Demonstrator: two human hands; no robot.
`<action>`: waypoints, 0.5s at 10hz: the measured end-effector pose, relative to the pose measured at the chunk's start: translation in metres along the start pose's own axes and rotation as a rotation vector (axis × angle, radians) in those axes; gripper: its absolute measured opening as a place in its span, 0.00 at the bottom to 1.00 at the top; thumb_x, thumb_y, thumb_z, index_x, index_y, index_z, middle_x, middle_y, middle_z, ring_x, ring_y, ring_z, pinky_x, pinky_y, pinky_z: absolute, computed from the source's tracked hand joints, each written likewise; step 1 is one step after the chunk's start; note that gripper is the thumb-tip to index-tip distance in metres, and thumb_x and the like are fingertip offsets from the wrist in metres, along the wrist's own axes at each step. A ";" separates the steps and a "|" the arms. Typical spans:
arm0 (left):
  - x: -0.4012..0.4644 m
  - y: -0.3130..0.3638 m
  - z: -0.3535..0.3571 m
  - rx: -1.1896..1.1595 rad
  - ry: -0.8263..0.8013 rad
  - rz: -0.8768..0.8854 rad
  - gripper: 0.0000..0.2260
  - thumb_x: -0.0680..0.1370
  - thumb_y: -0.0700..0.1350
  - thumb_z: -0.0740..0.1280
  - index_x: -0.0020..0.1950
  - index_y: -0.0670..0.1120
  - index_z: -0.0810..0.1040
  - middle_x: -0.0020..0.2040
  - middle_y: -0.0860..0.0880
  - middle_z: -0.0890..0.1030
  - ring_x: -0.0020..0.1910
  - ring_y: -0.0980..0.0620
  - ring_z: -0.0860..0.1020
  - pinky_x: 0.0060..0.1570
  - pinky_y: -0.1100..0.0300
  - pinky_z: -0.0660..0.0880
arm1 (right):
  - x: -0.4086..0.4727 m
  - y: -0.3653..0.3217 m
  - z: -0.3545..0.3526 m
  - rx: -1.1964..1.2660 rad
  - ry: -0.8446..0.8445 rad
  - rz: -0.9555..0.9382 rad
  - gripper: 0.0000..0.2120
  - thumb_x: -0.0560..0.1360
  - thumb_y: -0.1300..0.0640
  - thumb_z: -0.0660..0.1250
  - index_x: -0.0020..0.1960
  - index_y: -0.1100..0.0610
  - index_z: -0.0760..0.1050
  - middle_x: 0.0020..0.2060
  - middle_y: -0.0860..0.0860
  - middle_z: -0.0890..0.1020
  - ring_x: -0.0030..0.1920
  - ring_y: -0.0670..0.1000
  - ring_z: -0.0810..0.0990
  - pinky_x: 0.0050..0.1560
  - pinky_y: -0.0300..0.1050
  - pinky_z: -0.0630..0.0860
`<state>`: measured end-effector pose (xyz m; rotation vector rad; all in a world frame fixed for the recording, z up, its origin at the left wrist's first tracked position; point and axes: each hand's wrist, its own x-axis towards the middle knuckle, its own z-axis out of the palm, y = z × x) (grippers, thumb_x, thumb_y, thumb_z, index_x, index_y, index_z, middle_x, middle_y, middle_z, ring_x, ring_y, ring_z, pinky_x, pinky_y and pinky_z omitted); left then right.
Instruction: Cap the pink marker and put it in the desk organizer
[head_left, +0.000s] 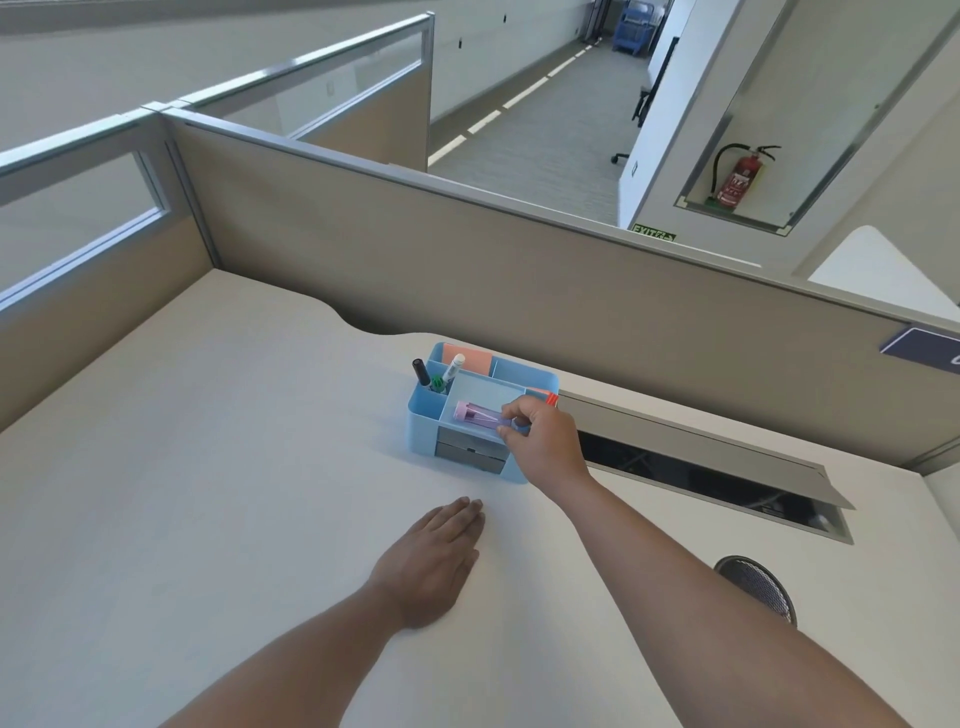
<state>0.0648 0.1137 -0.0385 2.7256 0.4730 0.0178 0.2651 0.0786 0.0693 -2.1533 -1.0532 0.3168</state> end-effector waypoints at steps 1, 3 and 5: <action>0.000 0.000 0.000 -0.002 -0.008 0.001 0.27 0.85 0.54 0.45 0.84 0.48 0.51 0.85 0.52 0.50 0.84 0.53 0.47 0.78 0.59 0.36 | -0.002 0.000 -0.001 0.004 0.010 -0.005 0.06 0.75 0.57 0.74 0.51 0.53 0.81 0.43 0.47 0.81 0.46 0.47 0.78 0.43 0.38 0.73; -0.001 0.006 -0.008 -0.049 -0.017 -0.015 0.25 0.86 0.49 0.48 0.84 0.47 0.54 0.85 0.51 0.53 0.84 0.52 0.50 0.78 0.61 0.42 | -0.027 0.002 -0.006 -0.032 0.081 -0.036 0.14 0.77 0.58 0.71 0.63 0.54 0.79 0.57 0.51 0.84 0.54 0.51 0.80 0.53 0.40 0.73; 0.000 0.035 -0.055 0.006 0.214 -0.011 0.20 0.85 0.48 0.53 0.74 0.47 0.73 0.74 0.48 0.76 0.73 0.46 0.72 0.76 0.53 0.63 | -0.066 -0.010 -0.038 -0.088 0.176 -0.052 0.18 0.78 0.60 0.66 0.67 0.57 0.77 0.64 0.53 0.82 0.64 0.55 0.78 0.66 0.50 0.74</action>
